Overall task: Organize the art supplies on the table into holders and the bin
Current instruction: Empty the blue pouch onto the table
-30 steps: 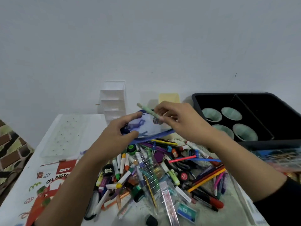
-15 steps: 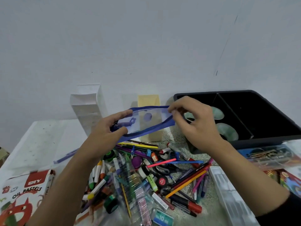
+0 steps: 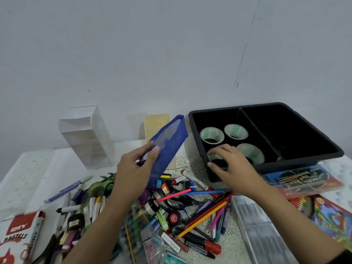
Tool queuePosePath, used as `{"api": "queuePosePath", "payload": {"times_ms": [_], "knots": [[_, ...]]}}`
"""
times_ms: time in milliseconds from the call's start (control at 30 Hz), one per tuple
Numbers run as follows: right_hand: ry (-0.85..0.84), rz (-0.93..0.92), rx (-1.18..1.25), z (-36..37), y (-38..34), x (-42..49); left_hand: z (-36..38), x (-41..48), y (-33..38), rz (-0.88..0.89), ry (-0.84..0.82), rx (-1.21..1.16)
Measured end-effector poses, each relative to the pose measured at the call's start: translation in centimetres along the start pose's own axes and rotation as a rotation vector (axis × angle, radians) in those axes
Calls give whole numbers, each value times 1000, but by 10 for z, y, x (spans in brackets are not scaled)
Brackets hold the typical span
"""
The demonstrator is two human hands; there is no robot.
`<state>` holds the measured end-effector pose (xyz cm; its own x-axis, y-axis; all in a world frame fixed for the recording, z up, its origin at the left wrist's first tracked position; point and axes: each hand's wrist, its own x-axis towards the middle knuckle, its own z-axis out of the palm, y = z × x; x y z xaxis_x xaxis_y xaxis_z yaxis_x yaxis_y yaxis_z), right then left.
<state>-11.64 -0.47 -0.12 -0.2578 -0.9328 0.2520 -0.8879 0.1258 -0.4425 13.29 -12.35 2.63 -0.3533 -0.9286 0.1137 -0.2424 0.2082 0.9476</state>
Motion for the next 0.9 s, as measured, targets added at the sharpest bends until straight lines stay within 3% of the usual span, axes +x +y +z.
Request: {"api": "queuePosePath", "payload": {"times_ms": [100, 267, 400, 633, 900], "knots": [[-101, 12, 42, 0, 8, -4, 28, -3, 0, 19, -42, 11], [-97, -24, 92, -6, 10, -4, 77, -4, -5, 122, -102, 219], [-94, -63, 105, -5, 14, -8, 107, 12, -8, 94, -120, 293], [-77, -133, 117, -5, 22, -10, 134, 33, -20, -11, -333, 185], [12, -123, 363, -10, 30, -19, 118, 17, -17, -11, -400, 221]]}}
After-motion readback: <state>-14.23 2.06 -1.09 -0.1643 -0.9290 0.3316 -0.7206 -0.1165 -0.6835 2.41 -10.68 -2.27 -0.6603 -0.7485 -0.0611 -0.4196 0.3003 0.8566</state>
